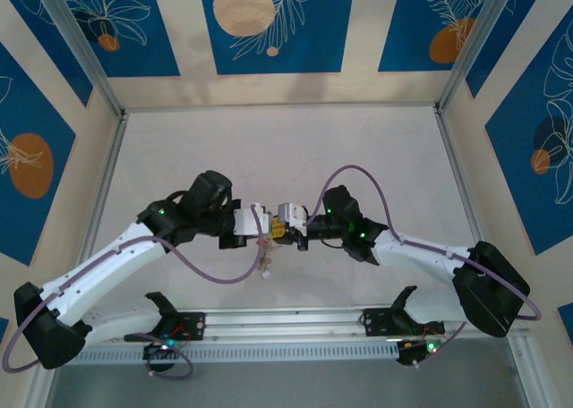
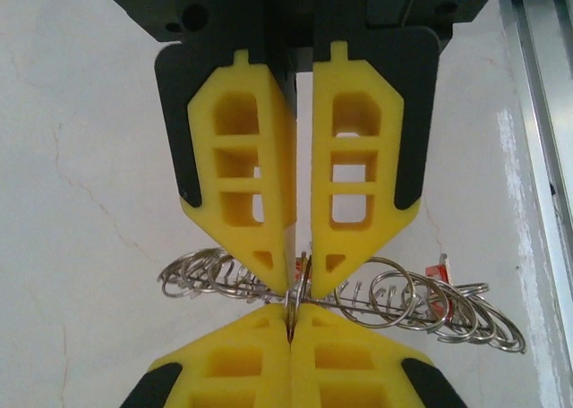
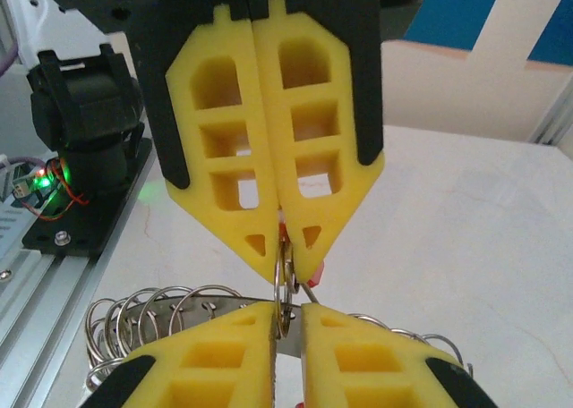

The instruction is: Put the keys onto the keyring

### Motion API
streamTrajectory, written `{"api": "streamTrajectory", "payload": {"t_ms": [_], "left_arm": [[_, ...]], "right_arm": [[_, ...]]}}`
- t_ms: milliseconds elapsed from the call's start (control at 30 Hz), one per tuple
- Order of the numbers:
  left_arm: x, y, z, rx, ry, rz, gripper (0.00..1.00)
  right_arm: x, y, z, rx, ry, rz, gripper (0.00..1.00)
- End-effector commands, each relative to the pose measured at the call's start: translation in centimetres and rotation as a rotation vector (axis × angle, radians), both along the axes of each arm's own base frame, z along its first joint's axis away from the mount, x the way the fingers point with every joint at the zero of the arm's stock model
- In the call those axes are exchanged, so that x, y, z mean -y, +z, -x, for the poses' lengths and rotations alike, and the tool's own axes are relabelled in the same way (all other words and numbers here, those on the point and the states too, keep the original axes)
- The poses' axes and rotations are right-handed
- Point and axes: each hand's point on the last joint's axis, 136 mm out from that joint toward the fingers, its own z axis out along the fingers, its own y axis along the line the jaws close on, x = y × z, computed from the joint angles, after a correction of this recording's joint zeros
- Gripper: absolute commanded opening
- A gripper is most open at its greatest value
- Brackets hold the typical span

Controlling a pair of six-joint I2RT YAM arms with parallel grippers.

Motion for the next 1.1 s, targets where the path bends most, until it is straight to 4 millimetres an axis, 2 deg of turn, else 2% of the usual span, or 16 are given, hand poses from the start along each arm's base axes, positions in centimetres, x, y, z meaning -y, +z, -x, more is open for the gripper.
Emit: {"api": "streamTrajectory", "payload": {"t_ms": [0, 167, 200, 233, 267, 467, 633, 767, 1067], "left_arm": [[0.1, 0.7, 0.1, 0.014, -0.026, -0.027, 0.00], [0.5, 0.9, 0.2, -0.012, -0.012, -0.006, 0.00], [0.5, 0.9, 0.2, -0.015, -0.015, -0.001, 0.00], [0.6, 0.8, 0.4, -0.019, -0.021, 0.005, 0.00], [0.7, 0.9, 0.5, -0.020, -0.028, 0.014, 0.00], [0.3, 1.4, 1.0, 0.009, -0.017, 0.079, 0.12], [-0.4, 1.0, 1.2, 0.036, -0.004, 0.111, 0.15], [0.2, 1.1, 1.4, 0.037, -0.023, 0.151, 0.15], [0.7, 1.6, 0.7, 0.110, -0.036, 0.199, 0.20]], "right_arm": [[-0.7, 0.6, -0.1, 0.016, 0.006, 0.004, 0.16], [-1.2, 0.9, 0.5, 0.014, 0.030, -0.019, 0.16], [-1.2, 0.9, 0.6, 0.013, 0.033, -0.022, 0.13], [-1.2, 0.9, 0.7, 0.014, 0.038, -0.023, 0.04], [-1.2, 0.9, 0.8, 0.011, 0.040, -0.023, 0.00], [-0.6, 1.9, 0.9, 0.018, 0.034, -0.101, 0.00], [0.6, 3.1, 1.0, 0.036, 0.024, -0.179, 0.00], [1.3, 3.9, 1.4, 0.058, 0.056, -0.232, 0.00], [1.6, 4.4, 1.9, 0.071, 0.080, -0.236, 0.00]]}}
